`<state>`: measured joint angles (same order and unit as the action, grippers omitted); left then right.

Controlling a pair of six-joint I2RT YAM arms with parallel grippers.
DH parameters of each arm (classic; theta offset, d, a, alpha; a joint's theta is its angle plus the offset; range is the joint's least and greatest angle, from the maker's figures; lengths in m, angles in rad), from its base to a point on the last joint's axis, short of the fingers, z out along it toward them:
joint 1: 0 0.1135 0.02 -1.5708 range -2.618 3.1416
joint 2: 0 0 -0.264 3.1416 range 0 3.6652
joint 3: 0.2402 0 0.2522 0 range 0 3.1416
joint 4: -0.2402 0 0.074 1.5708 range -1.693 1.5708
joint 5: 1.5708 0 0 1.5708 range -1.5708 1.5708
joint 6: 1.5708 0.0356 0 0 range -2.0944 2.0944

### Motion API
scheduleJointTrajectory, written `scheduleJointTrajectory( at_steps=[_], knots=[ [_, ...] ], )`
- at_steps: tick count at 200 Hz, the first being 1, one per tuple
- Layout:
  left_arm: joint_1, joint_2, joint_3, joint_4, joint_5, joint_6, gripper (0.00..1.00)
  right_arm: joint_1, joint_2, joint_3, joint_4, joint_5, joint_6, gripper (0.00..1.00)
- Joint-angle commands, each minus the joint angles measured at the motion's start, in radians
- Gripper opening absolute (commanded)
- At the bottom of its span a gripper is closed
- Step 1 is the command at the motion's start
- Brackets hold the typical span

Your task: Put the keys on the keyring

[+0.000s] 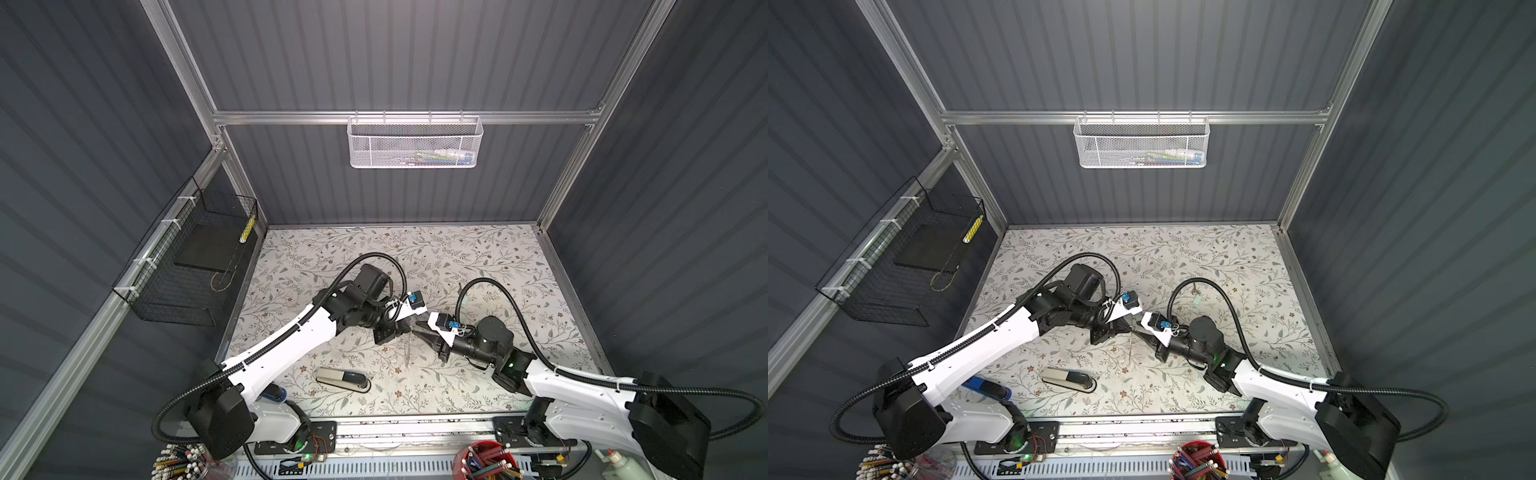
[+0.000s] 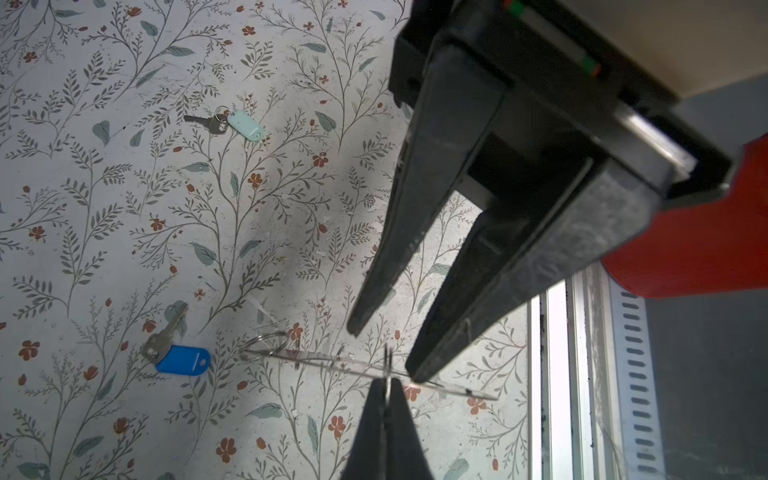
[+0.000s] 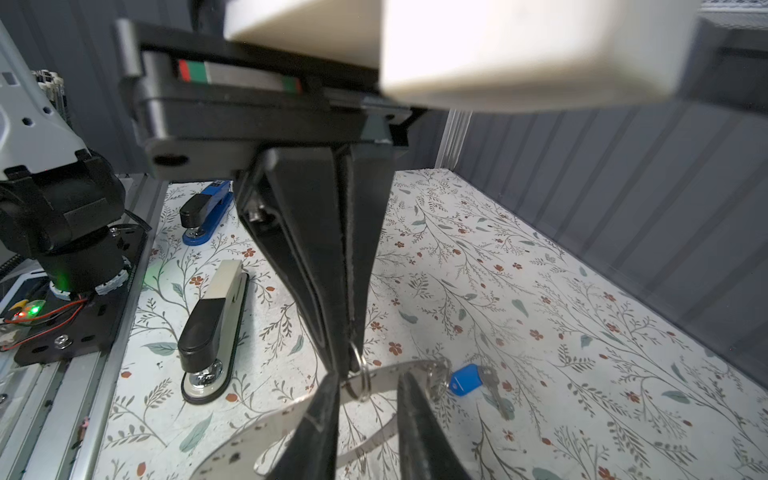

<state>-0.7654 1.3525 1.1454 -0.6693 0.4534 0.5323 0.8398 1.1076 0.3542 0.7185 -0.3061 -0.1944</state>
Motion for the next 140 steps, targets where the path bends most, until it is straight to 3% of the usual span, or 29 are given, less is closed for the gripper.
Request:
scheduleJointTrajectory(
  at_steps=[1, 67, 124, 140],
  knots=[
    [-0.009, 0.007, 0.033, -0.006, 0.042, 0.026, 0.00, 0.004, 0.033, -0.001, 0.045, 0.002, 0.021, 0.26],
    [-0.014, 0.008, 0.034, -0.015, 0.070, 0.058, 0.00, 0.004, 0.029, -0.003, 0.044, -0.013, 0.011, 0.09],
    [-0.015, 0.008, 0.033, -0.023, 0.114, 0.101, 0.00, 0.004, 0.024, -0.006, 0.042, -0.056, 0.003, 0.01],
    [-0.015, 0.006, 0.031, -0.014, 0.113, 0.101, 0.09, 0.004, 0.020, -0.008, 0.042, -0.062, 0.003, 0.00]
  ],
)
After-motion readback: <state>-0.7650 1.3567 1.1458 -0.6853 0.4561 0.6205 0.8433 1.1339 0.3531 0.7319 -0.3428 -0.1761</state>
